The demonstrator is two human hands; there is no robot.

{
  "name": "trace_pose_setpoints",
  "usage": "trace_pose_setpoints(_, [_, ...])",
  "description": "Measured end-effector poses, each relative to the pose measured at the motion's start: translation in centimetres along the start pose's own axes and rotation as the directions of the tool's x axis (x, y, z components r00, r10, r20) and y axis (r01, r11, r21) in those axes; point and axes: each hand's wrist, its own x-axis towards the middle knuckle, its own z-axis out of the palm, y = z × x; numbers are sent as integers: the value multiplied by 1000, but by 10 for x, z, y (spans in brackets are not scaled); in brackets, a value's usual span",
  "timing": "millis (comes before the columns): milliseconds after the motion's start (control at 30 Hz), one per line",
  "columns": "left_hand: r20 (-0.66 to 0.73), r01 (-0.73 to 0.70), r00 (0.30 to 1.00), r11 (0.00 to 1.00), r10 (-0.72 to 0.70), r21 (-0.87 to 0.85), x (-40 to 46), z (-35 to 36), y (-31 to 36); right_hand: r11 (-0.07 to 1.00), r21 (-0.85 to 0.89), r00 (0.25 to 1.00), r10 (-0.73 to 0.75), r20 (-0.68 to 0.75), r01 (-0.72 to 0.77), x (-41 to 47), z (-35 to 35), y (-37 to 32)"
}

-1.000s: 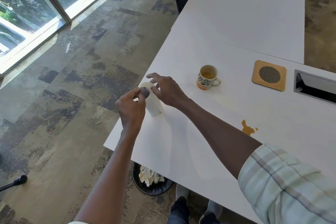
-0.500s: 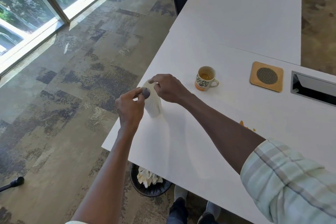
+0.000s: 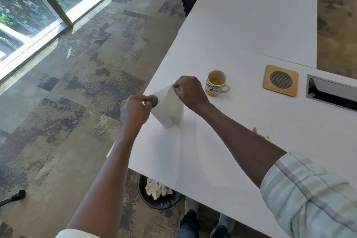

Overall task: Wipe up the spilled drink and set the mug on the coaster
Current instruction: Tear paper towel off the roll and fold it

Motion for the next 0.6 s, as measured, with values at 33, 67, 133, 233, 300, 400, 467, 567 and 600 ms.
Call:
trace_pose_setpoints(33, [5, -1, 1000, 1000, 1, 16, -1, 1, 2, 1000, 11, 1000, 4, -16, -4, -3, -1, 3])
trace_pose_setpoints(67, [6, -1, 1000, 1000, 1, 28, -2, 2, 5, 1000, 23, 1000, 9, -29, -9, -6, -1, 7])
trace_pose_setpoints(133, [-6, 7, 1000, 999, -7, 32, -4, 4, 9, 999, 54, 999, 10, -42, -8, -12, -3, 12])
trace_pose_setpoints(233, [-29, 9, 1000, 1000, -9, 21, -7, 8, 13, 992, 124, 999, -4, -43, 9, -21, -7, 20])
trace_pose_setpoints(300, [-44, 9, 999, 1000, -8, 21, -10, 10, 16, 988, 150, 999, -28, -32, 33, -26, -12, 25])
trace_pose_setpoints(400, [-74, -12, 997, 1000, 13, 18, -15, 14, 20, 987, 126, 995, -102, 7, 101, -33, -19, 28])
trace_pose_setpoints(467, [-81, -27, 996, 999, 29, 17, -17, 16, 23, 984, 15, 984, -176, 37, 176, -37, -22, 28])
trace_pose_setpoints(567, [-60, -78, 995, 997, 79, 28, -20, 20, 27, 960, -112, 964, -244, 104, 255, -42, -25, 30])
trace_pose_setpoints(600, [-51, -98, 994, 995, 99, 35, -21, 21, 28, 956, -126, 959, -250, 131, 266, -43, -26, 30])
